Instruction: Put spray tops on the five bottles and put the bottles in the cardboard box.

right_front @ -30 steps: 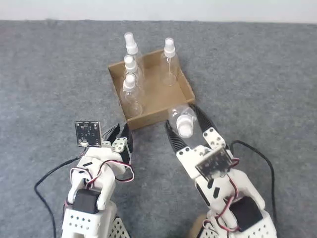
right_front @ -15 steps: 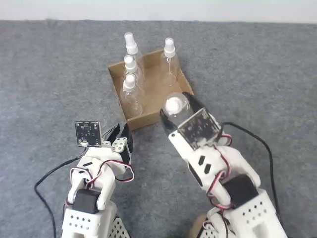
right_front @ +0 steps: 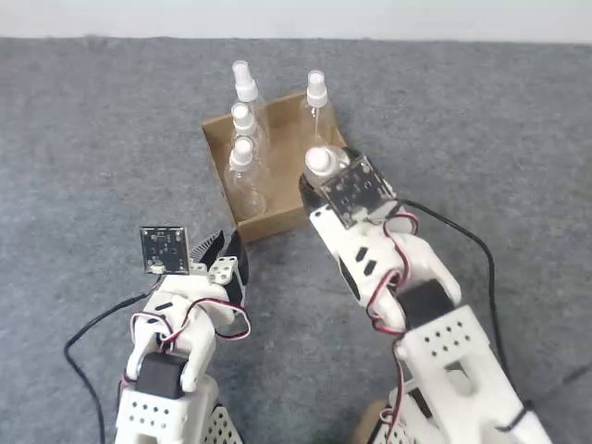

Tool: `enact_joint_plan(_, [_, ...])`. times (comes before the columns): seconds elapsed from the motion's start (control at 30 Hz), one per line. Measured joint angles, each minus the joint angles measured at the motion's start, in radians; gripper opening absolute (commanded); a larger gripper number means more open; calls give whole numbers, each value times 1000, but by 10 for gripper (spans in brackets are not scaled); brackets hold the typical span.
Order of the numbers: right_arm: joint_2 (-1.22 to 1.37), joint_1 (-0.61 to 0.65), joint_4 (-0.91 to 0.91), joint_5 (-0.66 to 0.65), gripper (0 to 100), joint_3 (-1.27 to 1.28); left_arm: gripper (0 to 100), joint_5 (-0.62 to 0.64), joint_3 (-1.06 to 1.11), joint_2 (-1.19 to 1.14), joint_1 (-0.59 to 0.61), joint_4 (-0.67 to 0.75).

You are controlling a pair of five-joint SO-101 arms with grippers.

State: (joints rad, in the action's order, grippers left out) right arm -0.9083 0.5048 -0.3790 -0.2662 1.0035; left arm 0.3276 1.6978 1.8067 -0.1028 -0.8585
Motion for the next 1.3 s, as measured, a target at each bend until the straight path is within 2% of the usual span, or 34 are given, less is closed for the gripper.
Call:
enact_joint_plan(0.27, [107, 0, 25, 3, 69, -84, 69, 0, 0, 0, 0, 0])
enact_joint_plan(0.47, [181, 0, 28, 66, 69, -140, 69, 0, 0, 0, 0, 0])
enact_joint_plan(0.83, [370, 2, 28, 71, 69, -264, 69, 0, 0, 0, 0, 0])
enact_joint_plan(1.17, [479, 2, 44, 74, 69, -278, 69, 0, 0, 0, 0, 0])
enact_joint_plan(1.3, [511, -21, 84, 152, 69, -278, 69, 0, 0, 0, 0, 0])
